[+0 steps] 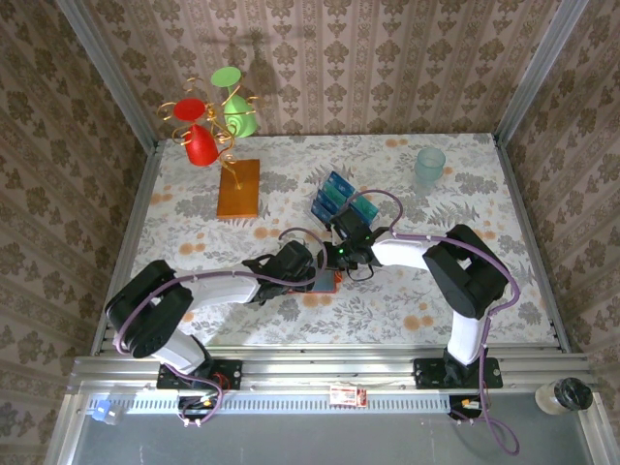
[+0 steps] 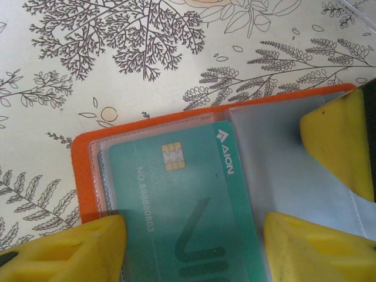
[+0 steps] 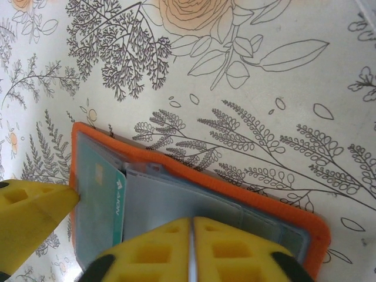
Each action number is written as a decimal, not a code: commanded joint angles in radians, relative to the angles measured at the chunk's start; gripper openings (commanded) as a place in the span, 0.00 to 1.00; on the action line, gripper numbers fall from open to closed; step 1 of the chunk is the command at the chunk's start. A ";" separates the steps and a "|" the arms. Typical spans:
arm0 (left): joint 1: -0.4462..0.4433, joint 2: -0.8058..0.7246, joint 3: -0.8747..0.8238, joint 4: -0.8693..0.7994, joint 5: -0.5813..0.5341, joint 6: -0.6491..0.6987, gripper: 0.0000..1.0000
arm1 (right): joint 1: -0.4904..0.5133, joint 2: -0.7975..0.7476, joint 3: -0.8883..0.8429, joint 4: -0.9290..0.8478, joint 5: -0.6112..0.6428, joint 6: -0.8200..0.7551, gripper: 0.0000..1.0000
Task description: Put the credit cards into the card holder
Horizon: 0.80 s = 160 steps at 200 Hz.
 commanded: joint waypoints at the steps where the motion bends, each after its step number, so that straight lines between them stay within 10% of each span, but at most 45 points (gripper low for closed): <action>1: -0.010 0.025 -0.017 -0.015 -0.002 0.013 0.61 | -0.001 -0.046 -0.016 -0.009 -0.015 0.005 0.19; 66: -0.012 0.033 -0.022 -0.011 -0.008 0.003 0.60 | -0.014 -0.150 -0.082 -0.017 0.038 0.019 0.40; 160: -0.012 0.034 -0.024 -0.008 -0.009 0.002 0.60 | -0.015 -0.079 -0.125 0.053 0.009 0.055 0.41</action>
